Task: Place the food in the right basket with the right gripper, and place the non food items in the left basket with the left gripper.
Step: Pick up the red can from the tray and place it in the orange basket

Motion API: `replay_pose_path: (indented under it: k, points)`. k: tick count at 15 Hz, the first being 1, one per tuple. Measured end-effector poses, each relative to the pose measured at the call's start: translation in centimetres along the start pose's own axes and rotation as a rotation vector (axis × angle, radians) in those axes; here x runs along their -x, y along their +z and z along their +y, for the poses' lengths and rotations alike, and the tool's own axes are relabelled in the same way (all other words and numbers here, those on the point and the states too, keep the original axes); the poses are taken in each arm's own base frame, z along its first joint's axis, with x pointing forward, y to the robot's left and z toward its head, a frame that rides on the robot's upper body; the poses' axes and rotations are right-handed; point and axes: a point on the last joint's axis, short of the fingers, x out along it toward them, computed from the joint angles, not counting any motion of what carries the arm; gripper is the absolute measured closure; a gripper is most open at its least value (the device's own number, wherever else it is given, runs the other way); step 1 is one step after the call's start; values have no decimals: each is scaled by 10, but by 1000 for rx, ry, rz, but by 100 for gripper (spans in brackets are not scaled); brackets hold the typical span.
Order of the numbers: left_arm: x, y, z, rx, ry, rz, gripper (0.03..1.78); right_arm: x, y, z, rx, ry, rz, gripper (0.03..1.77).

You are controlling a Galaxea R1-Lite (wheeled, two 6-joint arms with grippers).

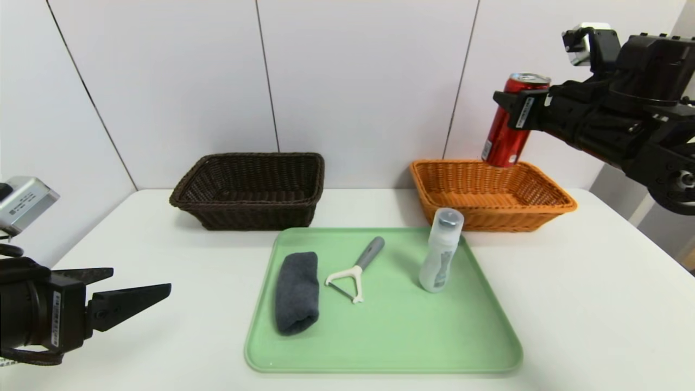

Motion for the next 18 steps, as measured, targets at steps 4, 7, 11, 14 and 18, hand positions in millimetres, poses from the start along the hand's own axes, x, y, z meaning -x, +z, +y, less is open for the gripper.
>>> replay_pose_path:
  k: [4, 7, 11, 14, 18]
  points:
    - [-1, -2, 0, 4, 0, 9, 12, -18, -20, -20, 8, -66, 48, 87]
    - [-2, -3, 1, 4, 1, 11, 12, -32, -36, -32, 11, -104, 58, 87]
    - [-2, -1, 1, 3, 2, 4, 12, -46, -55, -43, 16, -134, 38, 87]
    - [-2, -2, 1, 4, 3, 8, 12, -53, -71, -43, 17, -133, 75, 87]
    - [-4, -3, 1, 6, 4, 15, 12, -61, -89, -39, 18, -123, 118, 87]
